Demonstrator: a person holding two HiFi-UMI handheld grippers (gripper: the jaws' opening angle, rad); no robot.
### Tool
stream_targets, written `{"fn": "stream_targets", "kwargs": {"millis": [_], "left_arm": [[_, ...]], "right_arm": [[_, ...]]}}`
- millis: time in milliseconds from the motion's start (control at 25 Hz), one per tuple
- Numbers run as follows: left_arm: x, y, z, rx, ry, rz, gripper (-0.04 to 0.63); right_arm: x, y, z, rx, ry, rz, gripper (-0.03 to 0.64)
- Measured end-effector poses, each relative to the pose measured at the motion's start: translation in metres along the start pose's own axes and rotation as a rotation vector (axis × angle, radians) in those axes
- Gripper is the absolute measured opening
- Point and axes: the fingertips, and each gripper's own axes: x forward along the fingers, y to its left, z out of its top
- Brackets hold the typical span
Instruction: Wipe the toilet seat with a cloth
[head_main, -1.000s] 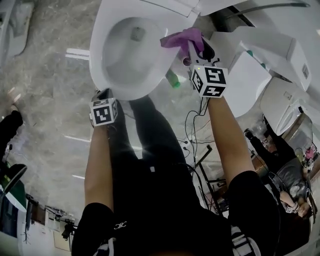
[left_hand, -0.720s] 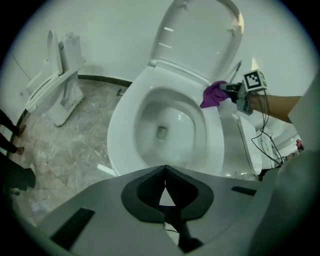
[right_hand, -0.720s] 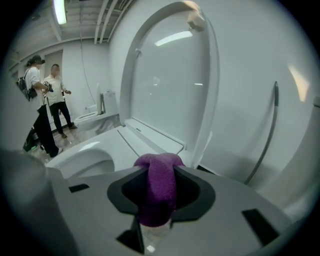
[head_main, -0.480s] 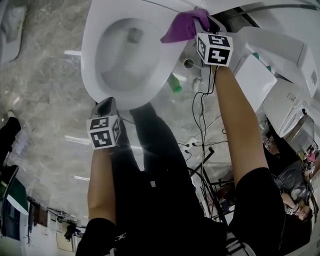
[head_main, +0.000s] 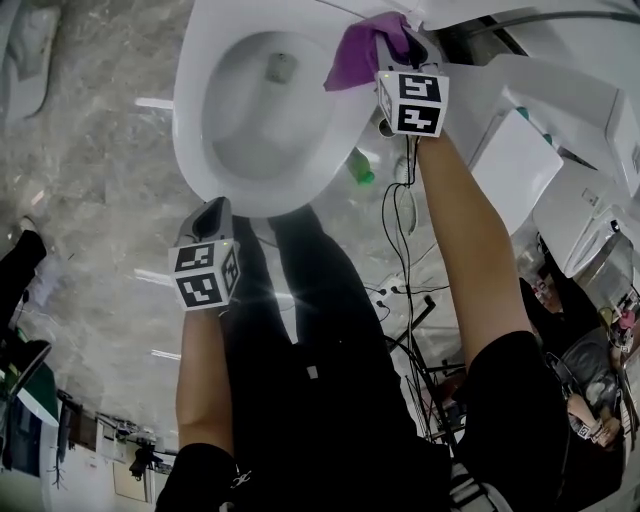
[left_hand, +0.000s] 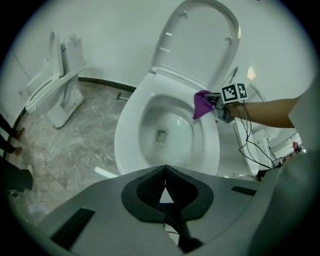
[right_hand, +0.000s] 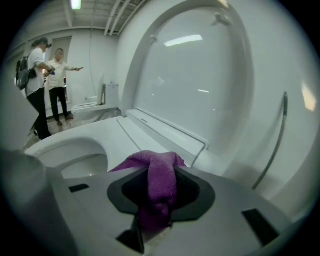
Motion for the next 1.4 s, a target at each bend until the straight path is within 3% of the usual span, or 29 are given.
{"fn": "stream_targets", "kwargs": {"millis": [320, 600, 840, 1080, 1240, 1400], "left_arm": [[0.002, 0.0, -0.011, 0.003, 0.019, -0.01, 0.009], [0.008, -0.018, -0.01, 0.049, 0.024, -0.037, 0.009], [0.011, -0.026, -0.006, 0.093, 0.034, -0.063, 0.009], [0.009, -0.018, -0.004, 0.116, 0.042, -0.072, 0.009], [0.007, -0.016, -0.004, 0.125, 0.041, -0.084, 0.009], [0.005, -0.014, -0.006, 0.144, 0.048, -0.102, 0.009]], "right_arm": [[0.022, 0.077, 0.028, -0.206, -0.028, 0.155, 0.117], [-0.001, 0.117, 0.003, -0.58, -0.01, 0.358, 0.117], [-0.026, 0.071, -0.016, -0.351, 0.029, 0.399, 0.117], [-0.023, 0.015, -0.017, 0.01, 0.007, 0.241, 0.117], [-0.031, 0.011, -0.023, 0.116, -0.044, 0.174, 0.117], [-0.046, 0.019, -0.034, 0.149, -0.046, 0.134, 0.117]]}}
